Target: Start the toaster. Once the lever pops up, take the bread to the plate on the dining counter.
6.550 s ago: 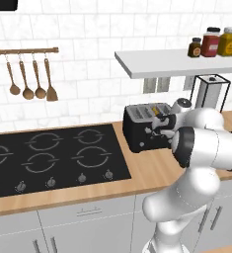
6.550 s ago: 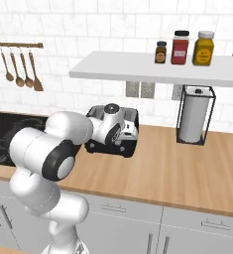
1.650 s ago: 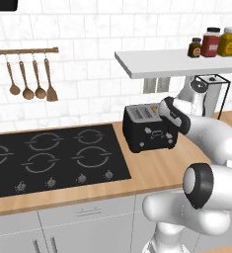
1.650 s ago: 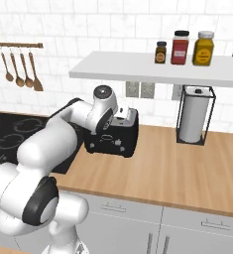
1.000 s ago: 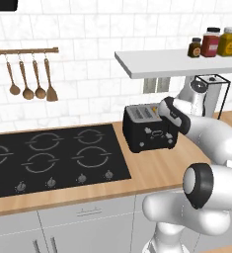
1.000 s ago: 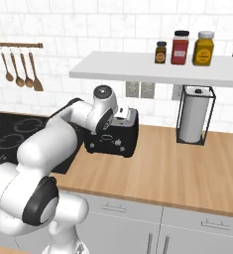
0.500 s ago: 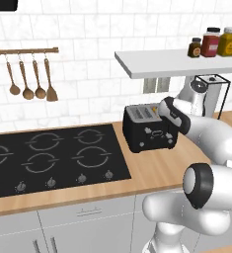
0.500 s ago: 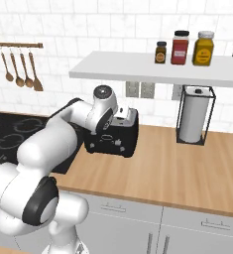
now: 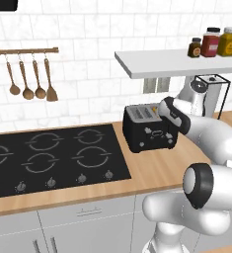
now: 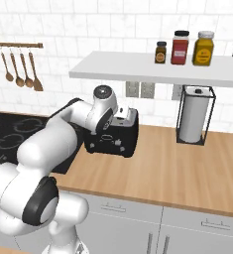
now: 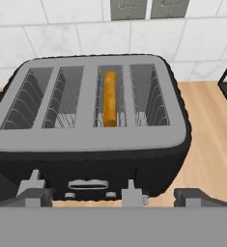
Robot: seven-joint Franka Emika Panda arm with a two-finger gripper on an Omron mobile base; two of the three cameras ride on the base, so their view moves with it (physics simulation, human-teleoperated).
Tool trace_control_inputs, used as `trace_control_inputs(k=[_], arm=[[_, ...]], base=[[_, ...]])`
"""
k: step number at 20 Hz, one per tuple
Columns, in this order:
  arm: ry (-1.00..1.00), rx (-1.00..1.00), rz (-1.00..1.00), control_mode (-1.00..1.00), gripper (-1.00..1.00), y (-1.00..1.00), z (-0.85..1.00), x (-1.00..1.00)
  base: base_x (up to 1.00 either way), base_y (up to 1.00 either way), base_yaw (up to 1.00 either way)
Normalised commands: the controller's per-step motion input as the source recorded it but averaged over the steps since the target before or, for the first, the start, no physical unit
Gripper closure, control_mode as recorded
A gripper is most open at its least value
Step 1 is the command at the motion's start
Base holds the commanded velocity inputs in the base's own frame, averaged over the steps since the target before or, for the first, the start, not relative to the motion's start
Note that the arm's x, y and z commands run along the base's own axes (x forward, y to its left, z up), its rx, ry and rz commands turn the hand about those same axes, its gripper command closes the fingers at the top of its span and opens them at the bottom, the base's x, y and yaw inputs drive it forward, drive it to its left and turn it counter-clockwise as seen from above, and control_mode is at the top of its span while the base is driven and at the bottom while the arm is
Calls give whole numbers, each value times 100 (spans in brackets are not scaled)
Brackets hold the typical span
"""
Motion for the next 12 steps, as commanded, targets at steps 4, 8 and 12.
trace_control_inputs(k=[4, 8, 12], arm=[[0, 0, 0, -100, -100, 0, 0, 0], [0, 0, 0, -100, -100, 0, 0, 0], [0, 0, 0, -100, -100, 0, 0, 0]], base=[[0, 0, 0], [0, 0, 0], [0, 0, 0]])
